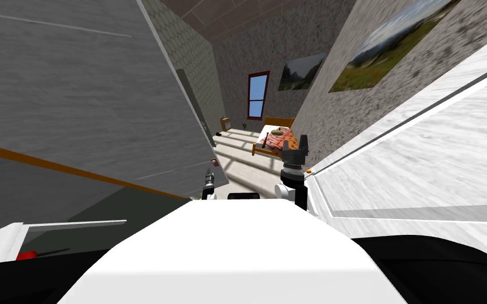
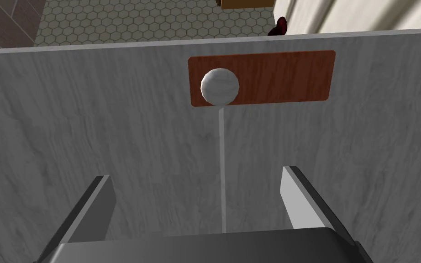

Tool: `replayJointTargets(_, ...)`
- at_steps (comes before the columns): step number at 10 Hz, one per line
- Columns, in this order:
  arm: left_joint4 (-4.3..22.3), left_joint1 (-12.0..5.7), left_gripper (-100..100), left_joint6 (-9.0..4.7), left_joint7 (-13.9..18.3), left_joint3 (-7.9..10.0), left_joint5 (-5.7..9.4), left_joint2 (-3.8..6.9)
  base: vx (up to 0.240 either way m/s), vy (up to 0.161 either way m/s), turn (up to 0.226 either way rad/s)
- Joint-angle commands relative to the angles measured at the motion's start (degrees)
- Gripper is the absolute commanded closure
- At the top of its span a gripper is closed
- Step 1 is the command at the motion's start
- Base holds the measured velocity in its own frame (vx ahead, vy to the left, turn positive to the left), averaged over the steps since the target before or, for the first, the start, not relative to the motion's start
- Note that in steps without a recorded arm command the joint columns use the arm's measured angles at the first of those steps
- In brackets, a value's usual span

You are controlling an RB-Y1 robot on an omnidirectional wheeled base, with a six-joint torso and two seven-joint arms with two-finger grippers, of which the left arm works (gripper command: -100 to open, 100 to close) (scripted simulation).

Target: Push the door open

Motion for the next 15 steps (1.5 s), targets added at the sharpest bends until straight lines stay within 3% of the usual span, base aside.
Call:
replayJointTargets(1,0.41,-0.19,-100,-0.46,-0.08,0.16,0.06,0.24,0.182,0.05,-0.027)
replayJointTargets(7,1.49,-0.47,-100,-1.75,-0.34,0.68,0.27,-0.12,0.205,0.055,-0.023)
replayJointTargets(8,1.49,-0.47,100,-1.75,-0.34,0.68,0.27,-0.12,-0.017,-0.004,0.004)
replayJointTargets(13,1.49,-0.47,100,-1.75,-0.34,0.68,0.27,-0.12,-0.018,-0.003,-0.003)
replayJointTargets(15,1.69,-0.52,100,-1.34,-0.66,1.7,0.86,0.19,0.152,-0.03,0.046)
